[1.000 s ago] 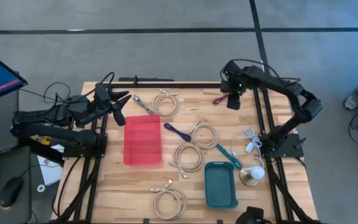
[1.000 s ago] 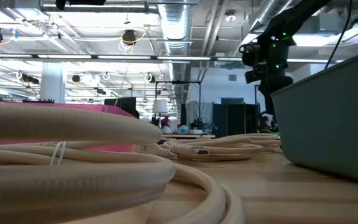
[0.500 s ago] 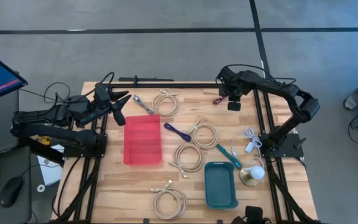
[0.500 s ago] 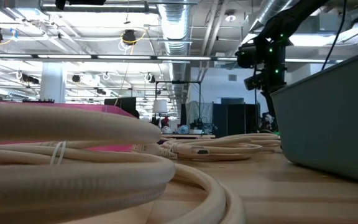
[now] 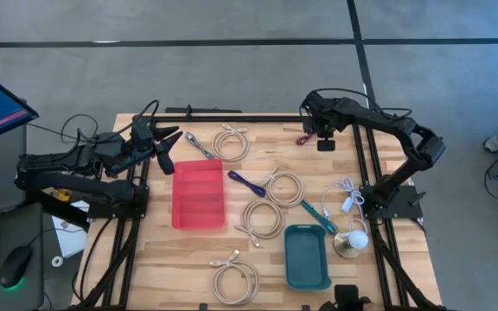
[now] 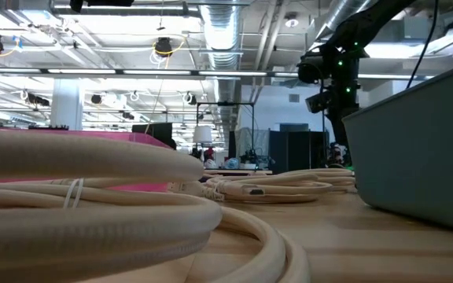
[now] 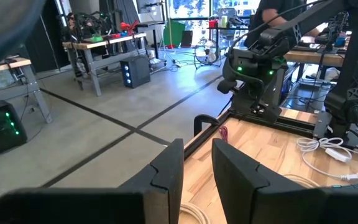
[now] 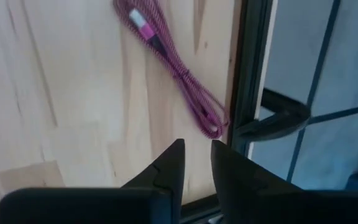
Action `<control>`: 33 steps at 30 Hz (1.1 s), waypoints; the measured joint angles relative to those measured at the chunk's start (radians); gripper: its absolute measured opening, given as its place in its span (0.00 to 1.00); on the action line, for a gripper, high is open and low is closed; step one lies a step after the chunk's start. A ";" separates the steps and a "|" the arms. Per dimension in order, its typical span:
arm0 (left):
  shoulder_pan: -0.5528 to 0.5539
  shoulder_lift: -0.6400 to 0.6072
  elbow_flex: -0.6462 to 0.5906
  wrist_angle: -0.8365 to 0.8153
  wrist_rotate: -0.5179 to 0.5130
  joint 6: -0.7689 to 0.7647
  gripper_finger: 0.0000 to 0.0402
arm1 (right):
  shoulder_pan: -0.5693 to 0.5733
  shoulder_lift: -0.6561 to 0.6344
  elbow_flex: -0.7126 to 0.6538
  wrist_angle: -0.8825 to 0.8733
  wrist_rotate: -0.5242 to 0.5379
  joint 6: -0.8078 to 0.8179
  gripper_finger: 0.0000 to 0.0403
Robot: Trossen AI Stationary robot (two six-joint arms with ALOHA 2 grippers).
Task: Pick & Place USB Port
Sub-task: Put the red charger cable into the red bin
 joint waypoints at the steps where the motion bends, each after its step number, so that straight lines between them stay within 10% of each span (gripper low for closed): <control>1: 0.000 0.000 0.000 0.000 0.000 0.000 0.21 | 0.006 0.000 0.000 0.008 0.000 0.000 0.21; 13: 0.000 0.000 0.000 0.000 0.000 0.000 0.21 | 0.050 0.037 0.002 0.083 0.004 -0.014 0.59; 33: 0.000 0.000 0.000 -0.002 0.000 0.000 0.21 | 0.010 0.313 0.181 0.019 0.016 -0.046 0.52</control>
